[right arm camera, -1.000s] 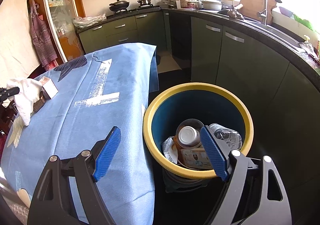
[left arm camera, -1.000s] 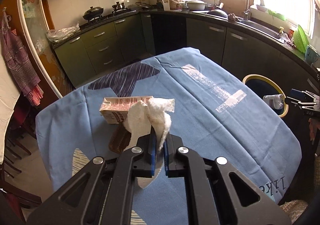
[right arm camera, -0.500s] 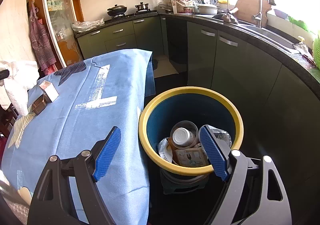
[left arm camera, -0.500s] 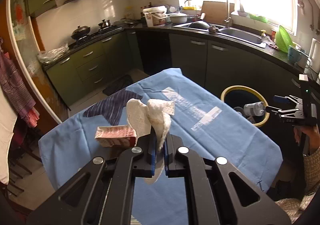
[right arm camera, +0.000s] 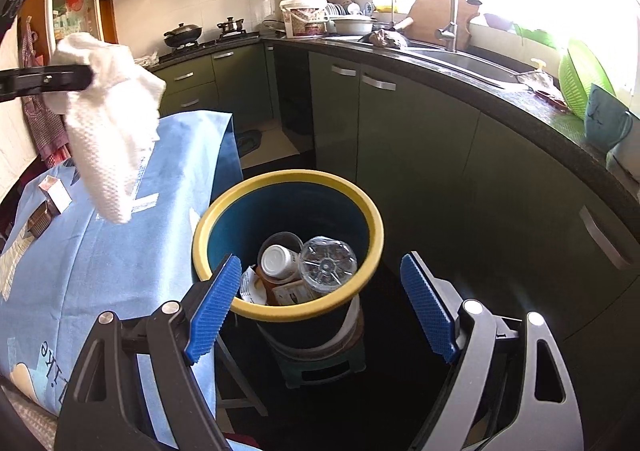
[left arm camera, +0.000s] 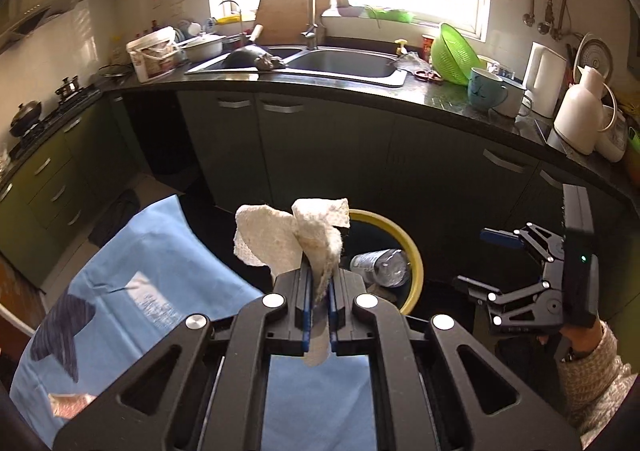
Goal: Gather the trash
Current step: 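Carry the paper towel over the bin and release it with the left gripper, then move the left gripper back from the bin toward the table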
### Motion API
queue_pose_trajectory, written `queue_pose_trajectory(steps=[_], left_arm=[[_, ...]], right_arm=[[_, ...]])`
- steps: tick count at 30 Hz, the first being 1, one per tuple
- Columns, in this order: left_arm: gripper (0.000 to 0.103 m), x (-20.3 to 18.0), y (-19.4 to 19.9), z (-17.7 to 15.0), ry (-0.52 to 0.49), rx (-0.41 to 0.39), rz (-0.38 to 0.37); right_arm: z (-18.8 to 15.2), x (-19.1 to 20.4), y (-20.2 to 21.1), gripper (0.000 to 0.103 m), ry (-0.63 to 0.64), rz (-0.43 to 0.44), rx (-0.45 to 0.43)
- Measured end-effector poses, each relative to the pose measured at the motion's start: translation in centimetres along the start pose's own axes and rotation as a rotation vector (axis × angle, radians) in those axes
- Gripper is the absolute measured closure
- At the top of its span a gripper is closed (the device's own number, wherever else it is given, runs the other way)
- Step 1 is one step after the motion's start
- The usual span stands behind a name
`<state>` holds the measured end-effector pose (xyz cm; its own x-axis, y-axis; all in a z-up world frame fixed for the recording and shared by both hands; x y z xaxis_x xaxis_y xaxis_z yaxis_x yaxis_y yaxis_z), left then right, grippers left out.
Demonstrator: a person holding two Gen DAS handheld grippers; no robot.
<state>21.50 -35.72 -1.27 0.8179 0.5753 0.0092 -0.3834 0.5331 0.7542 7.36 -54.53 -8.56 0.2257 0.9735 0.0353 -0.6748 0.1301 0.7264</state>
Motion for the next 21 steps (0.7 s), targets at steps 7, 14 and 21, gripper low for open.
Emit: queue_pose_trajectory(steps=[7, 14, 21], left_arm=[[0.092, -2.7, -9.4, 2.8, -0.018, 0.013, -0.003], [0.045, -1.8, -9.4, 1.6, -0.018, -0.023, 0.059], [0.04, 2.7, 0.3, -3.9, 0.09, -0.091, 0.066]], right_arm=[[-1.2, -3.1, 0.6, 0.021, -0.055, -0.006, 0.012], [-1.6, -3.3, 0.5, 0.017, -0.055, 0.009, 0.018], [-0.8, -0.8, 0.0, 0.017, -0.005, 0.093, 0.037]])
Point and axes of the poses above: each gripper's, at about its wrist camera, not at the fingertips, and y roughly against the way its jaws point, x to its left, z to its top, the point moved 2 cm from there along -y, roughly the way its jaws point, and after that the axes turned 5 degrees about x, right-handed, at the moved point
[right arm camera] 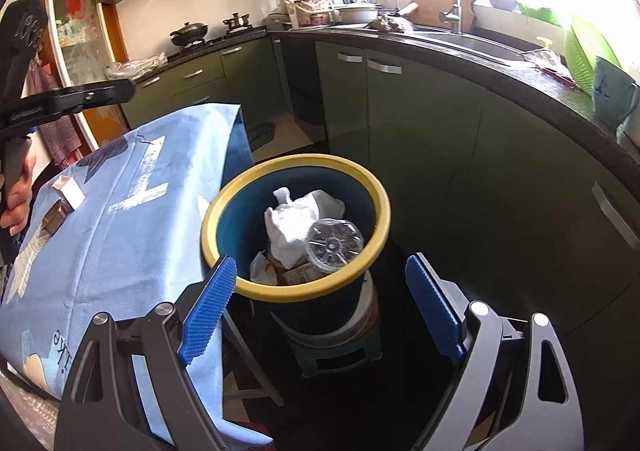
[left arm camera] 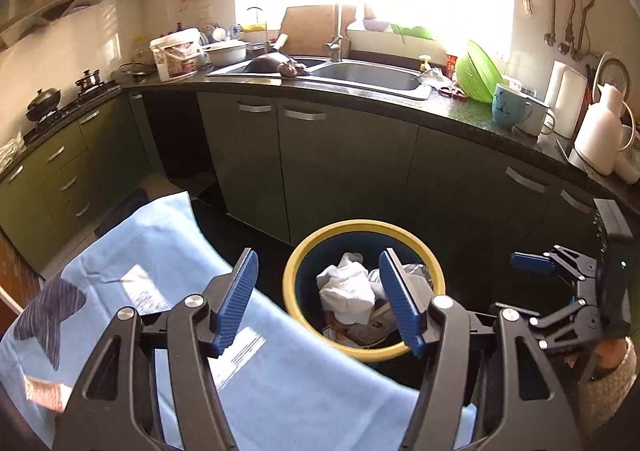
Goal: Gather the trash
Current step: 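Move the left gripper back from the bin toward the table, then grasp the white milk carton upright with the right gripper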
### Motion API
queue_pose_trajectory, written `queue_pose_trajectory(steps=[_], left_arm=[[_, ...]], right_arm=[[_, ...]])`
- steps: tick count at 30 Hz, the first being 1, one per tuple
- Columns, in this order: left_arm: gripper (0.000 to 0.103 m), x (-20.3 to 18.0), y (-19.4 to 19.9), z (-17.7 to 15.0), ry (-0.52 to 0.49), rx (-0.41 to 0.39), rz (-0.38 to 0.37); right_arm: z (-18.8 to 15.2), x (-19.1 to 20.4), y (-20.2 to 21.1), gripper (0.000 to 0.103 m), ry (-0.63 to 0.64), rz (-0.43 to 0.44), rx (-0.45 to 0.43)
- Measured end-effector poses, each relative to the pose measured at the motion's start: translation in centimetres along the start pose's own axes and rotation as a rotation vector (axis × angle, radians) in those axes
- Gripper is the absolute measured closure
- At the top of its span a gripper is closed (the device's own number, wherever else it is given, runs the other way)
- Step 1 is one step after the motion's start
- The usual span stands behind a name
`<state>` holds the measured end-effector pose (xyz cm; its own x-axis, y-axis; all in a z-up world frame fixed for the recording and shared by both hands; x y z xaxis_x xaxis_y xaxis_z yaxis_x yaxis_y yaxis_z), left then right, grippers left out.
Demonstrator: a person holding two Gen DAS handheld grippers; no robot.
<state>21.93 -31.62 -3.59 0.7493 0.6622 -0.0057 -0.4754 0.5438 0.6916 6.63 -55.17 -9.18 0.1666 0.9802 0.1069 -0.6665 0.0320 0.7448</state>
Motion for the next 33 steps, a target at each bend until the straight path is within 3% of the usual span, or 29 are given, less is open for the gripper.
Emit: queue_pose_trajectory(steps=[4, 7, 13, 18, 21, 25, 33], left_arm=[[0.035, 3.9, 6.2, -4.9, 0.053, -0.049, 0.082], [0.034, 7.1, 9.9, -9.0, 0.107, -0.065, 0.167], [0.033, 13.7, 14.8, -17.1, 0.292, -0.037, 0.32], [0.033, 16.9, 17.7, -21.8, 0.389, -0.018, 0.406], [0.032, 17.6, 19.2, -23.8, 0.436, -0.031, 0.437], [0.03, 17.9, 20.4, -25.3, 0.509, -0.053, 0.408], [0.03, 18.0, 20.4, -26.0, 0.523, -0.042, 0.415]], right_arm=[[1.7, 4.1, -0.3, 0.017, 0.119, 0.07, 0.0], [3.4, 8.4, -0.5, 0.017, 0.211, 0.182, -0.013], [6.5, 20.2, -3.3, 0.018, 0.425, 0.424, 0.02], [7.8, 30.5, -7.1, 0.025, 0.592, 0.534, 0.079], [8.4, 35.6, -9.4, 0.027, 0.681, 0.588, 0.107], [8.9, 40.3, -12.6, 0.03, 0.766, 0.633, 0.135], [10.5, 43.8, -17.9, 0.032, 0.802, 0.632, 0.202]])
Point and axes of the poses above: each gripper's, at about its wrist camera, not at the fingertips, and y roughly against the way its jaws point, x to its left, z to its top, the point moved 2 cm from there along -y, roughly the way its jaws point, and after that the axes turned 5 degrees about x, right-handed, at the moved point
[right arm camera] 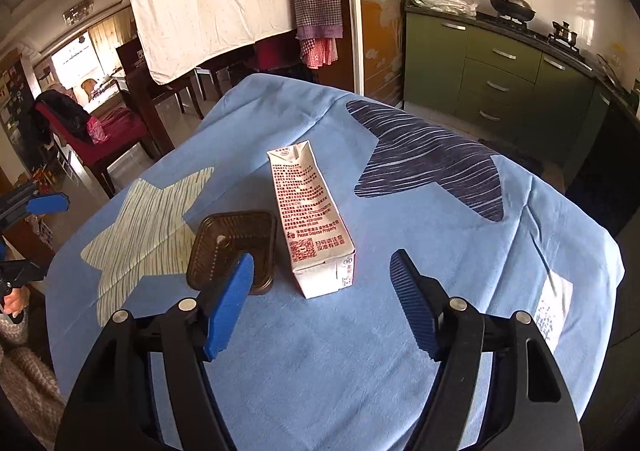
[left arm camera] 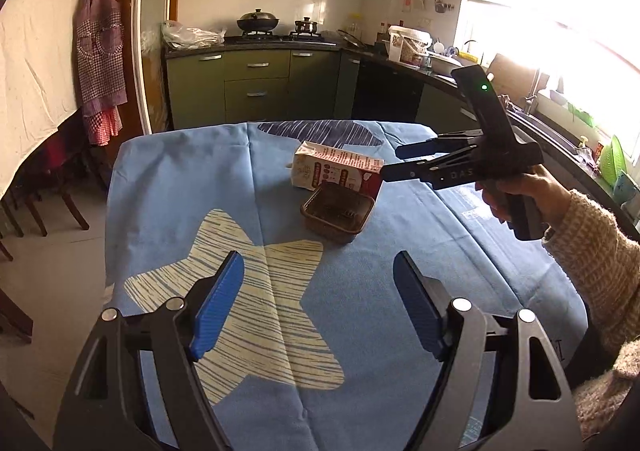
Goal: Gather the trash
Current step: 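Grasp the white milk carton upright with the right gripper, then carry the milk carton into the bin and open the right gripper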
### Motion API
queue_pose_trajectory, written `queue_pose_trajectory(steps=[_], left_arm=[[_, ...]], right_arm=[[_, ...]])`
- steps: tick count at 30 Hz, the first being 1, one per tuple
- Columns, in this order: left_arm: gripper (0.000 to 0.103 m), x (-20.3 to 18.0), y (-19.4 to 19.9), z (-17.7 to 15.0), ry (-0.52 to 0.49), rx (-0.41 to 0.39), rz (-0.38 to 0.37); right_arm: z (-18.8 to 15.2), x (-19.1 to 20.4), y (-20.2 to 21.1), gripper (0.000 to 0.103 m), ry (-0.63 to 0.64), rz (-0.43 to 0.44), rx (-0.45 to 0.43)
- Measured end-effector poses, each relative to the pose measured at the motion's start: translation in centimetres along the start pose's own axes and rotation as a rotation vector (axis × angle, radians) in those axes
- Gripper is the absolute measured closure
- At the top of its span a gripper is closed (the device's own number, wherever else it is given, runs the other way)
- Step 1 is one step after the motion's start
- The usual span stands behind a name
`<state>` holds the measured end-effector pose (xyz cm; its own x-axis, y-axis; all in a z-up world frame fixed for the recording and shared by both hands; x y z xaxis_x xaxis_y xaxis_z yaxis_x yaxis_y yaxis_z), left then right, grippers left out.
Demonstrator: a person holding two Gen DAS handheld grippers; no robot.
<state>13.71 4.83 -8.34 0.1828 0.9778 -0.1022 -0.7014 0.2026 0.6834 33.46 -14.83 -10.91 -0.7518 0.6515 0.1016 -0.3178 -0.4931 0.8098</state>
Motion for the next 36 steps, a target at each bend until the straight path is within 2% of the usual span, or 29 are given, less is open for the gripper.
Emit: queue_pose_trajectory(steps=[2, 6, 17, 20, 22, 30, 36], left_arm=[[0.03, -0.2, 0.0, 0.0, -0.005, 0.001, -0.004], [0.03, -0.5, -0.3, -0.1, -0.011, 0.007, -0.015], [0.03, -0.5, -0.9, -0.6, -0.008, 0.03, -0.03], [0.03, -0.5, -0.9, -0.7, -0.008, 0.031, -0.031], [0.03, -0.5, -0.8, -0.7, -0.007, 0.029, -0.032], [0.03, -0.7, 0.0, -0.7, -0.012, 0.015, -0.03], [0.03, -1.2, 1.0, -0.7, -0.025, -0.002, -0.035]], right_arm=[[0.3, -0.3, -0.9, 0.033, -0.002, 0.005, 0.013], [0.9, -0.4, -2.5, 0.047, 0.006, 0.013, 0.051], [1.9, -0.5, -4.5, 0.049, 0.013, 0.024, 0.078], [1.9, -0.2, -4.9, 0.064, 0.019, 0.016, 0.088], [1.8, -0.1, -4.9, 0.065, 0.019, -0.001, 0.083], [1.4, 0.1, -2.7, 0.065, -0.003, -0.043, 0.047], [-1.0, 0.5, 2.3, 0.065, -0.03, -0.099, -0.012]])
Point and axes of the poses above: each gripper's, at about its wrist camera, not at the fingertips, and y roughly against the way its jaws point, x to its left, z to its top, the point moved 2 cm from there along -y, roughly the way its jaws point, and after that the axes turned 5 degrees about x, right-handed, at the moved point
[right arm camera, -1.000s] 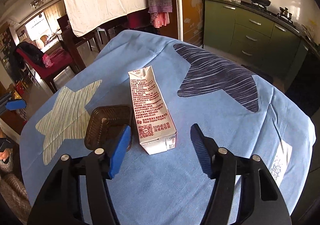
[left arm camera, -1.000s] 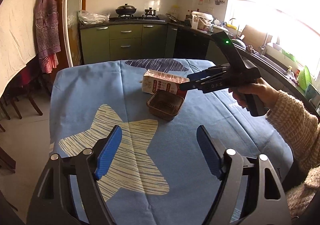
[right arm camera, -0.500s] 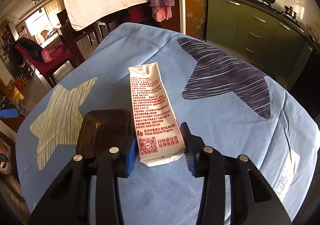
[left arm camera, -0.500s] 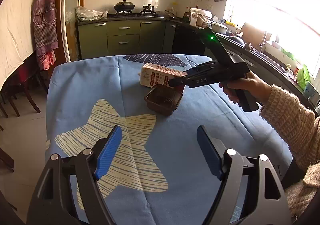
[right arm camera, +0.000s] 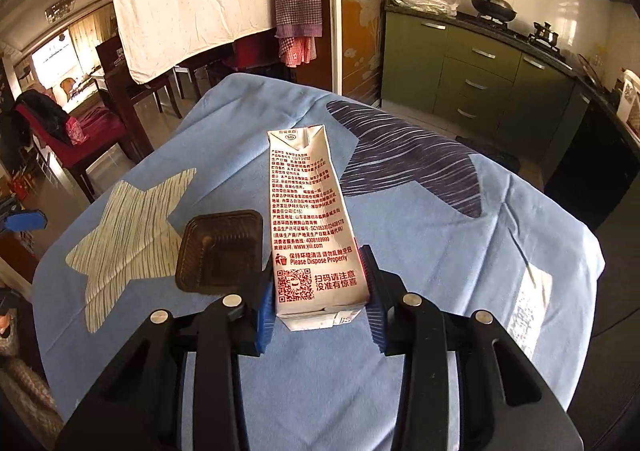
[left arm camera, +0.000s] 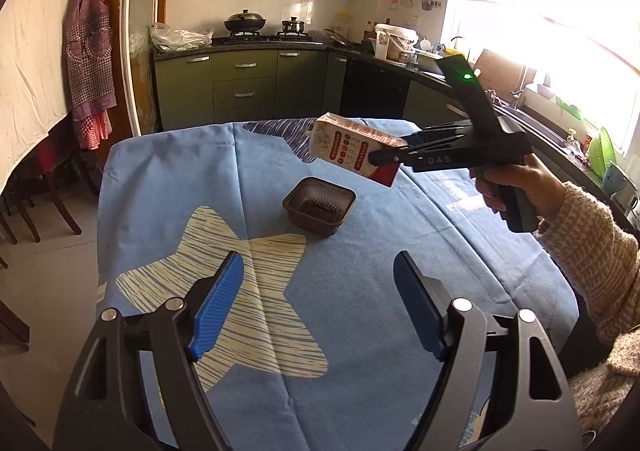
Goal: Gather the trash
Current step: 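Carry the milk carton into the bin and open the right gripper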
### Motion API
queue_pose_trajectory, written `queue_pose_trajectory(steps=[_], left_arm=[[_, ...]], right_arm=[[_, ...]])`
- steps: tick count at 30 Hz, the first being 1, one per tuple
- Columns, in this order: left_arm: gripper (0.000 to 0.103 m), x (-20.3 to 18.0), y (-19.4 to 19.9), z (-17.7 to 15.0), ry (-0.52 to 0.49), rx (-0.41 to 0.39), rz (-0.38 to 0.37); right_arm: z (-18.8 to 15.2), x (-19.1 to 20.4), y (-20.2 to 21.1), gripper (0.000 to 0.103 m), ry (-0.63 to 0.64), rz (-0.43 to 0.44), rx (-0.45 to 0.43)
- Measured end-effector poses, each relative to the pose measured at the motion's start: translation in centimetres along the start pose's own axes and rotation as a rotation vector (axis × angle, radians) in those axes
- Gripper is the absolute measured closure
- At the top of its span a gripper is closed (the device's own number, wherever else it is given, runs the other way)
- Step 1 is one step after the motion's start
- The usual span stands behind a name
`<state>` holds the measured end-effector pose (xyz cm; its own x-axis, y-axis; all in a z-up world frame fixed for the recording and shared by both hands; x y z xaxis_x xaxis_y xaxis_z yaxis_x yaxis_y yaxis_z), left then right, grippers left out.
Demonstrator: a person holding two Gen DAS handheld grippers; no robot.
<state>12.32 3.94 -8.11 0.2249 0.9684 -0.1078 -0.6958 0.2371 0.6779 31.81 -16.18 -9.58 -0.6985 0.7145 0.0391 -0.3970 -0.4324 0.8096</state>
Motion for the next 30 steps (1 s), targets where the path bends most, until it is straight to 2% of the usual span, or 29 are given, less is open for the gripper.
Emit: queue_pose_trajectory(steps=[4, 7, 11, 14, 19, 25, 26, 27, 28, 30], left_arm=[[0.029, -1.0, 0.4, -0.1, -0.021, -0.011, -0.016], [0.028, -2.0, 0.5, -0.2, -0.04, -0.014, -0.032], [0.028, -3.2, 0.2, -0.1, -0.057, -0.011, -0.051], [0.028, -4.1, 0.0, -0.1, -0.07, -0.006, -0.063], [0.028, -5.6, -0.1, 0.1, -0.099, -0.001, -0.072], [0.028, -6.8, 0.1, 0.2, -0.13, 0.003, -0.064], [0.028, -6.8, 0.1, 0.2, -0.131, 0.004, -0.061], [0.028, -6.8, 0.1, 0.2, -0.132, 0.005, -0.058], [0.028, -6.8, 0.0, 0.2, -0.133, 0.008, -0.056], [0.027, -6.7, -0.3, 0.2, -0.132, 0.017, -0.053]], right_arm=[[-3.8, -1.1, 5.5, 0.065, -0.062, -0.062, -0.054], [-8.1, -3.2, 10.0, 0.065, -0.155, -0.138, -0.077], [-15.2, -7.9, 15.8, 0.065, -0.338, -0.261, -0.084], [-20.7, -11.8, 18.5, 0.065, -0.469, -0.348, -0.067], [-27.3, -15.7, 19.4, 0.065, -0.593, -0.445, -0.006], [-29.5, -17.6, 16.5, 0.065, -0.635, -0.453, 0.042], [-29.7, -18.0, 16.0, 0.063, -0.65, -0.45, 0.053], [-30.1, -18.4, 15.8, 0.051, -0.665, -0.45, 0.052], [-30.4, -18.7, 16.0, 0.042, -0.681, -0.466, 0.035], [-30.4, -18.6, 16.8, 0.038, -0.699, -0.483, -0.004]])
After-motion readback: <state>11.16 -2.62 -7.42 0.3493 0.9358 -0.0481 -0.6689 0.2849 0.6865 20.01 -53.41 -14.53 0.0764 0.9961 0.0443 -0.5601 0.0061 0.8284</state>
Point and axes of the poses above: each gripper's, at about its wrist camera, not at the fingertips, and y roughly against the way its jaws point, x to its left, z to its top, the point moved 2 cm from there along -y, roughly the way its jaws point, and after that the axes turned 5 degrees about x, right-handed, at the moved point
